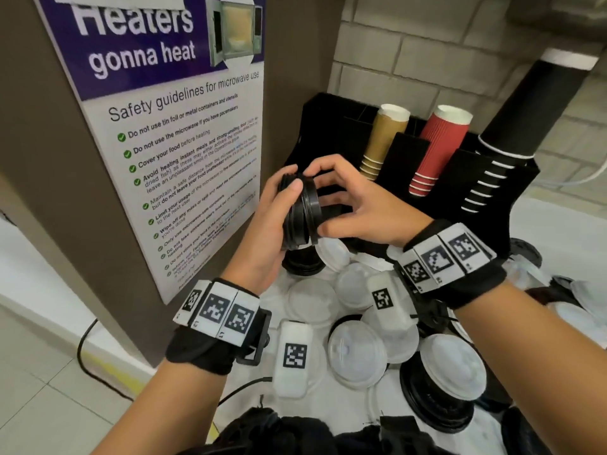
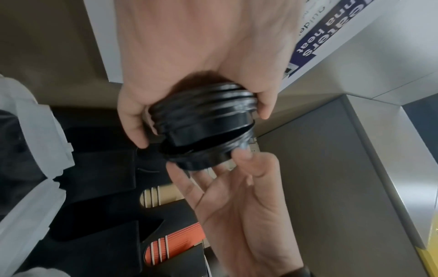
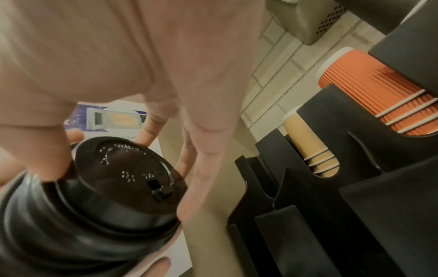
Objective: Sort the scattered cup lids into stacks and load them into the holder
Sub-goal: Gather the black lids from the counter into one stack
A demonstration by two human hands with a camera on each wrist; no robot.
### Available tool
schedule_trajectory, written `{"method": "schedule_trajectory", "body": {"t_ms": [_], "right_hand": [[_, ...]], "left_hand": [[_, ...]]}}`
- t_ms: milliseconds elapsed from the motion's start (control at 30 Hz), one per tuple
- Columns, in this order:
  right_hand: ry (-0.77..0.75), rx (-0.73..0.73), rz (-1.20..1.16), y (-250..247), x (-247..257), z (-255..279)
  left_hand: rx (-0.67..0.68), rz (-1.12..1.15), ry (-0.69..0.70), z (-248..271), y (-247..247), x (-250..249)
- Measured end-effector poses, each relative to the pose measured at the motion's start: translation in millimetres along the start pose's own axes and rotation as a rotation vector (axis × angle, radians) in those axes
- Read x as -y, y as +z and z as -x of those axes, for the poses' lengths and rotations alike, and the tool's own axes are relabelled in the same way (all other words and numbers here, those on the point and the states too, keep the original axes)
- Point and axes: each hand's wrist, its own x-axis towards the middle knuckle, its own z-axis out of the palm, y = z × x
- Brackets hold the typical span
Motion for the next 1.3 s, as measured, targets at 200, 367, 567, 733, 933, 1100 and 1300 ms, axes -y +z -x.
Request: {"method": "schedule_trajectory", "body": {"t_ms": [200,367,567,733,933,1100,1300], "right_hand": [[-0.017,-0.028,-0.005,6,0,0],[-0.003,-0.035,0.013,7,2,0],[-0.049,-0.022,0.04,10,4,-3],[0.194,-0.083,0.278,4,-4,-14],[0.538,0.525,0.983,28,-25,-26],[0.525,0.393,0.99,31,-33,-32],[0.518,0.402,1.155,39,-36,-44]], "left_hand": [[-0.022,0.062,-0.007,-4,1,5],[-0.008,0.082,-0.049,-5,0,8],[-0.028,0.099,-0.06,-6,-1,10],[-0.116,0.106,0.014,-8,-11,4],[-0.084,0.095,0.033,-8,-12,4],[-0.051,0.17,0.01,-8,-11,3],[-0.024,0.095,-0.005,-6,-10,4]]}}
